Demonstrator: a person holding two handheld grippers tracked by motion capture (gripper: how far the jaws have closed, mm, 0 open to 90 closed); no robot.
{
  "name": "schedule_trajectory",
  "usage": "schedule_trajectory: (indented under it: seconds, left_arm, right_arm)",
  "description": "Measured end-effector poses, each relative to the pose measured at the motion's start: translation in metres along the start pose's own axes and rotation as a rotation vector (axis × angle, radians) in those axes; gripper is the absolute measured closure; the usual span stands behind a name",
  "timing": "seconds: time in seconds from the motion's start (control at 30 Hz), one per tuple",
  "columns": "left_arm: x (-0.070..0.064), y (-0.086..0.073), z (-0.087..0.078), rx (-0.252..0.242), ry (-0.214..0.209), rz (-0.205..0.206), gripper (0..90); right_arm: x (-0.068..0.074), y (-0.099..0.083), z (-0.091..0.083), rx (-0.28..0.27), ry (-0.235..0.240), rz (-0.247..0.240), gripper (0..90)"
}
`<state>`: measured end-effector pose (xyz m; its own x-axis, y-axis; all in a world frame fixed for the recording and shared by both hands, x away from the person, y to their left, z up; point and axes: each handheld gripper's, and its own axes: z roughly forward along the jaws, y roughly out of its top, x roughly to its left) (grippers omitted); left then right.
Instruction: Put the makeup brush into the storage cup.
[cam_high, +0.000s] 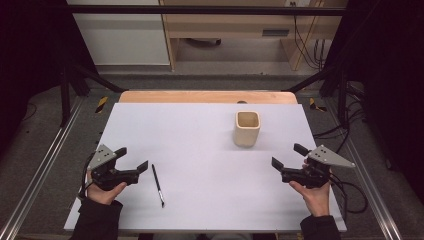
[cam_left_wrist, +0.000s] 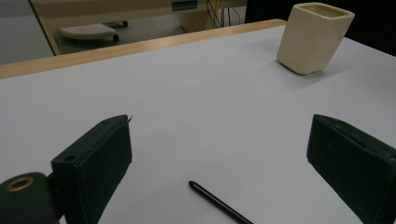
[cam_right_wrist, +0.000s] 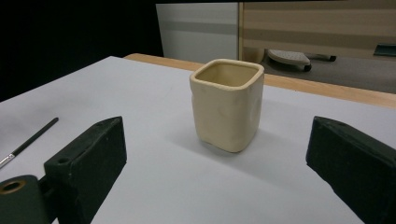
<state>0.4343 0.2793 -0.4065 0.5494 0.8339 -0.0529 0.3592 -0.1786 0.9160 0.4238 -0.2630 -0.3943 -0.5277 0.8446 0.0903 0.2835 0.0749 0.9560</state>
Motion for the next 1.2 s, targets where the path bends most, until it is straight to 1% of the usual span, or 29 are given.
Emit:
schedule_trajectory:
  seconds: [0.03,0.13,0.37,0.43,0.6,0.8,0.87,1.0,1.07,1.1,1.17,1.2]
  left_arm:
    - [0.0,0.0,0.0,0.004,-0.002,0.005,6.3]
    - [-0.002,-0.001,0.001,0.009,-0.003,0.007,6.4]
    - [-0.005,-0.005,0.004,0.027,-0.006,0.009,6.5]
    - [-0.007,-0.006,0.005,0.032,-0.005,0.01,6.7]
    - [-0.008,-0.008,0.008,0.041,-0.005,0.004,7.2]
    - [-0.009,-0.014,0.011,0.068,-0.001,0.002,8.2]
    - [-0.01,-0.015,0.012,0.069,0.002,-0.004,8.6]
    - [-0.011,-0.022,0.016,0.106,0.012,-0.013,9.8]
    - [-0.012,-0.024,0.017,0.113,0.018,-0.011,10.5]
    - [-0.012,-0.026,0.019,0.128,0.016,-0.017,11.0]
    - [-0.013,-0.028,0.021,0.137,0.016,-0.013,11.1]
    - [-0.015,-0.03,0.023,0.158,0.015,-0.002,11.3]
  right_arm:
    - [0.0,0.0,0.0,0.004,0.001,0.003,5.4]
    - [0.0,0.0,0.0,0.008,-0.003,-0.004,5.4]
    - [0.002,0.0,0.0,0.01,0.0,-0.002,5.4]
    - [0.002,0.0,0.0,0.015,-0.003,-0.01,5.5]
    - [0.005,0.0,0.001,0.023,0.002,-0.012,5.6]
    - [0.007,-0.001,0.004,0.034,0.004,-0.014,5.6]
    - [0.007,-0.002,0.004,0.033,0.005,-0.017,5.7]
    - [0.009,-0.003,0.007,0.047,0.009,-0.013,5.7]
    - [0.01,-0.004,0.008,0.048,0.009,-0.017,5.7]
    - [0.01,-0.004,0.008,0.05,0.011,-0.018,5.7]
    - [0.01,-0.004,0.008,0.05,0.011,-0.017,5.7]
    - [0.01,-0.004,0.008,0.051,0.011,-0.015,5.7]
